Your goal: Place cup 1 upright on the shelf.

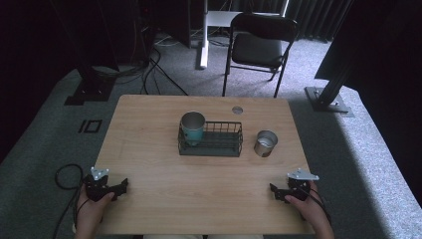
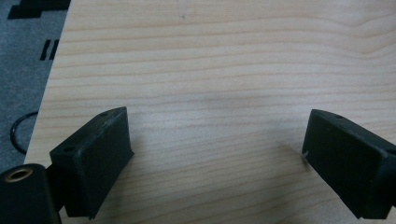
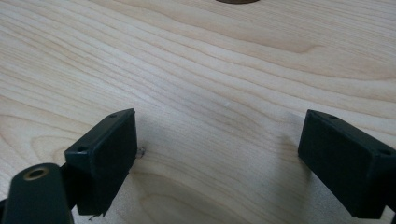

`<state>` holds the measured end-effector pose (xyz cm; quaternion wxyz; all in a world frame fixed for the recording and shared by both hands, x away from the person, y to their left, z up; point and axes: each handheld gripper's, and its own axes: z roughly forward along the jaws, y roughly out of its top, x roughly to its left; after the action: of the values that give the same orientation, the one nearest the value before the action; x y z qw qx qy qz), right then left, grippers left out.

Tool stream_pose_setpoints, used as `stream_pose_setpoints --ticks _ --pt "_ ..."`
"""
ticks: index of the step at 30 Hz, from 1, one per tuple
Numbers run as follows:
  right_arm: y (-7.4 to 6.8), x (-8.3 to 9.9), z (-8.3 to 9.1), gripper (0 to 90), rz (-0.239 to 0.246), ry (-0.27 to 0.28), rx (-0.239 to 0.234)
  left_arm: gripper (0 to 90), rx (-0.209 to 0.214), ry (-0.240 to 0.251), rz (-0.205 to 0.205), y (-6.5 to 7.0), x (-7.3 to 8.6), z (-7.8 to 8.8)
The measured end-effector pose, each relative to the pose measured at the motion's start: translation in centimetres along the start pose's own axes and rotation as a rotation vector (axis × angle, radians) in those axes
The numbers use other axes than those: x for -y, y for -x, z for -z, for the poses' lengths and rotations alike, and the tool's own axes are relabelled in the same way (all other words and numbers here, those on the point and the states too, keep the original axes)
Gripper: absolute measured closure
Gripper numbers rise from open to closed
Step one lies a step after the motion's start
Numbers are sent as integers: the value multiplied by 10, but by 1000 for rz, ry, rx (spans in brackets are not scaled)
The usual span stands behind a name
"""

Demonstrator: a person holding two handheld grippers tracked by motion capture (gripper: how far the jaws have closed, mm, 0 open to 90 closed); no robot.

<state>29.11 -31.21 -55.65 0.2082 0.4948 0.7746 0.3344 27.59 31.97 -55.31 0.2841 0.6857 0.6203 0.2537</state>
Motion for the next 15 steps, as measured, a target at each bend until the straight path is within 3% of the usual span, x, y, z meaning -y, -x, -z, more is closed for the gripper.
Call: stream_pose_setpoints --ticks 15 --pt "0 0 0 114 0 -1 0 85 6 -1 -16 2 -1 -2"
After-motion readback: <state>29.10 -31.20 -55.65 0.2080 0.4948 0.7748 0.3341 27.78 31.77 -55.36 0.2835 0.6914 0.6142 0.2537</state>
